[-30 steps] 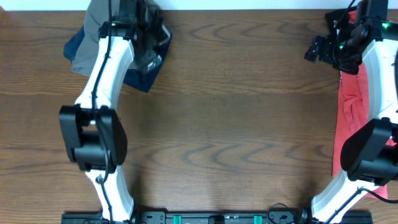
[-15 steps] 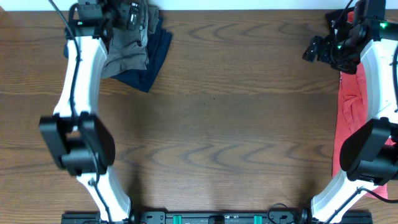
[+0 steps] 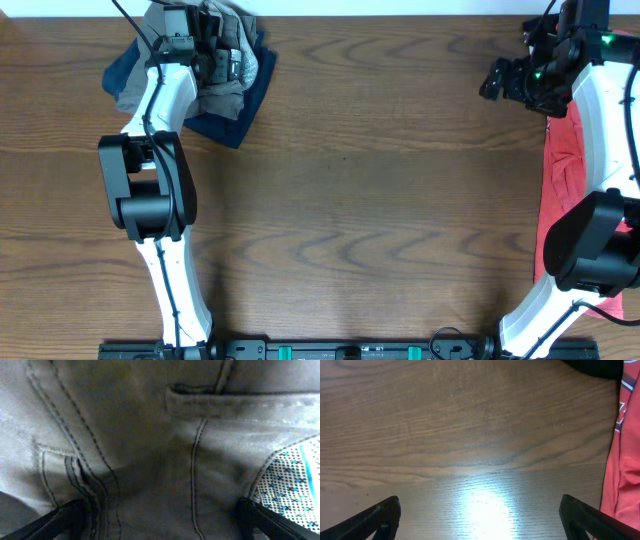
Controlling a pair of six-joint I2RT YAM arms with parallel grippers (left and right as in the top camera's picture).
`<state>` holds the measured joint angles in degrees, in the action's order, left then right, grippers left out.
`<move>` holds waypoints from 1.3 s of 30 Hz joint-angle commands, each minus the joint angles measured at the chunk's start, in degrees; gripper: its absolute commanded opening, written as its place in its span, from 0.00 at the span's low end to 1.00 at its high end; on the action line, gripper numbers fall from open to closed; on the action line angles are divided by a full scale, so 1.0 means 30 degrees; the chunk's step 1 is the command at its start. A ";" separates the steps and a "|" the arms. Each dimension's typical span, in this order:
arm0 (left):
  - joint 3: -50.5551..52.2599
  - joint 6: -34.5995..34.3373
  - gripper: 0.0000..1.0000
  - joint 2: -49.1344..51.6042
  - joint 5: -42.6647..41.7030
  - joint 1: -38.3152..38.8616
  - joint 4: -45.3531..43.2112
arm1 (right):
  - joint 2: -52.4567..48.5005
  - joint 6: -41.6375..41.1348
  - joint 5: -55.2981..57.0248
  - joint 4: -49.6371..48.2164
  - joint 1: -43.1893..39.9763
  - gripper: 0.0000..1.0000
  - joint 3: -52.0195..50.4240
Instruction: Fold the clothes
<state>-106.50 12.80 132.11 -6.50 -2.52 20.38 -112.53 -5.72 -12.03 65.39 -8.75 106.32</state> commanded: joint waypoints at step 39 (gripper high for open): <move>0.0102 -0.0444 0.98 -1.0513 -0.0124 0.0058 0.0168 | 2.0444 0.2958 0.0765 -0.8604 0.1195 0.99 -0.8524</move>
<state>-106.48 11.92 100.47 -6.70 -2.46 20.93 -57.56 3.33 -10.15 45.39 -5.80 93.93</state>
